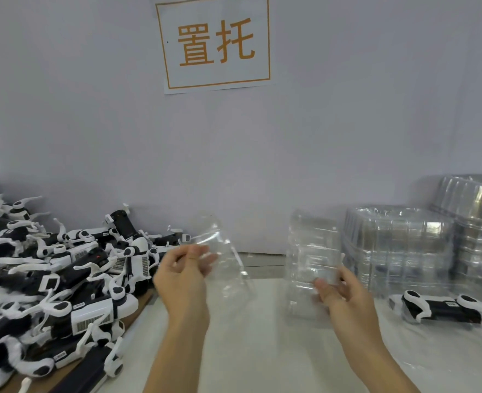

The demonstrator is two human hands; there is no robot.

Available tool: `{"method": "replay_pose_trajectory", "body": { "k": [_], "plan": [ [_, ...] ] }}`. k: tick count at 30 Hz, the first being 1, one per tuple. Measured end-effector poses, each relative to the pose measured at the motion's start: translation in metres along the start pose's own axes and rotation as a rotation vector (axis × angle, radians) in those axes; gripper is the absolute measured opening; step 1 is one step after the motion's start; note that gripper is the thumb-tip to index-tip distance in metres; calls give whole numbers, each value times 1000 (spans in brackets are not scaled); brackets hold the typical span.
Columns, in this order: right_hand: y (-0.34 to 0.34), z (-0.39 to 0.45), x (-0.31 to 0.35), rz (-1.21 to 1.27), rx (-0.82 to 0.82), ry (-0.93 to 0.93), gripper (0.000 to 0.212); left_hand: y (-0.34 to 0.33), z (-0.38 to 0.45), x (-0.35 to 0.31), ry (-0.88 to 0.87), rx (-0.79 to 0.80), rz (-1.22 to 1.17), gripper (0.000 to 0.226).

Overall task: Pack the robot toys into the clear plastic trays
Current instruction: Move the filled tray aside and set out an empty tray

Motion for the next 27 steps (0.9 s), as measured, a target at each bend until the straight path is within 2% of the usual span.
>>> {"method": "replay_pose_trajectory", "body": {
  "k": [3,6,9,11,13,15,17,19,22,24,25,27],
  "plan": [
    [2,1,19,-107,13,198,39,27,10,-26,-72,-164,-130,22],
    [-12,-4,31,-286,121,360,44,44,14,-44,-67,-233,-294,23],
    [-31,-15,27,-512,323,432,45,48,16,-50,-5,-204,-420,22],
    [-42,-21,15,-768,473,456,48,44,14,-49,47,-158,-456,24],
    [-48,-27,4,-967,518,433,51,37,11,-43,111,-100,-472,28],
    [-50,-32,6,-933,424,490,45,29,11,-35,183,-49,-473,29],
    [-46,-37,12,-820,275,516,24,23,11,-27,258,-4,-494,29],
    [-45,-37,9,-794,272,439,13,18,10,-19,304,20,-506,29],
    [-46,-36,-1,-803,375,370,36,12,7,-12,314,27,-485,33],
    [-48,-37,-7,-785,499,330,56,8,5,-9,324,46,-471,35],
    [-49,-38,-9,-762,541,307,60,7,5,-7,337,61,-458,35],
    [-45,-32,-6,-600,457,288,54,4,4,-5,381,112,-406,32]
  ]
}}
Point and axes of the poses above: each hand's wrist, its own z-axis towards the middle knuckle, its own y-axis out of the back of the hand, x = y × z, the point moved 4 cm from there along z, towards the middle knuckle, and after that the axes turned 12 degrees about y, right-handed, at the moved point
